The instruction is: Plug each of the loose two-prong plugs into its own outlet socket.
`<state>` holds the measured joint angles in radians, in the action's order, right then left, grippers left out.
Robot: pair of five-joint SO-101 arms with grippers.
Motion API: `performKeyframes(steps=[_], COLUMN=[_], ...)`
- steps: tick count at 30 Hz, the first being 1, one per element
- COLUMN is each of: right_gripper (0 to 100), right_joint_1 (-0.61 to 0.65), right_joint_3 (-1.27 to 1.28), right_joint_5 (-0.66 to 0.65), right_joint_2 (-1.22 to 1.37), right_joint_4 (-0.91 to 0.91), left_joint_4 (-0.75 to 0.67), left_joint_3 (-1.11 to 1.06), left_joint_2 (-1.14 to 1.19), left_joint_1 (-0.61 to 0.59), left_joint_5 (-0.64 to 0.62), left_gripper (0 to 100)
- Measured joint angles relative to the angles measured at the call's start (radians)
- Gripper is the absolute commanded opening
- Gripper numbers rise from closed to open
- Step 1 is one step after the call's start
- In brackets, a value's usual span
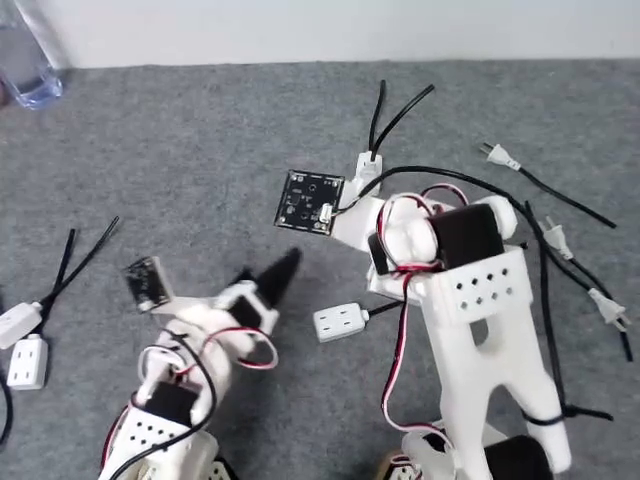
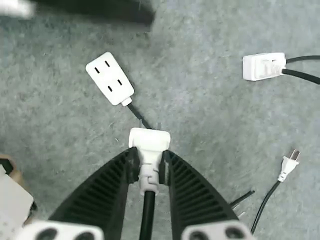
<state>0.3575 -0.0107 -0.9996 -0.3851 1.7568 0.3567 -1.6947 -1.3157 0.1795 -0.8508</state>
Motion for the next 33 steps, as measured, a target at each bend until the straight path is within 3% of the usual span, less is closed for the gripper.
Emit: performKeyframes(steps=[6, 14, 24, 33], right_gripper=[0.8, 0.8, 0.8, 0.8], right_joint_1=[0.084, 0.232, 0.219, 0.21], right_joint_3=[0.0, 0.0, 0.0, 0.074], right_joint_5=[-0.1, -0.224, -0.342, -0.353], right_joint_2=[0.075, 0.218, 0.399, 0.404], right_joint_4=[0.0, 0.0, -0.028, -0.192], left_joint_4=[0.066, 0.132, 0.178, 0.178], left_joint_3=[-0.003, -0.003, -0.003, -0.003], left_joint_2=[0.0, 0.0, 0.0, 0.0], left_joint_1=[-0.255, -0.379, -0.399, -0.399], left_joint_5=[0.035, 0.037, 0.037, 0.037], left_gripper=[32, 32, 32, 32])
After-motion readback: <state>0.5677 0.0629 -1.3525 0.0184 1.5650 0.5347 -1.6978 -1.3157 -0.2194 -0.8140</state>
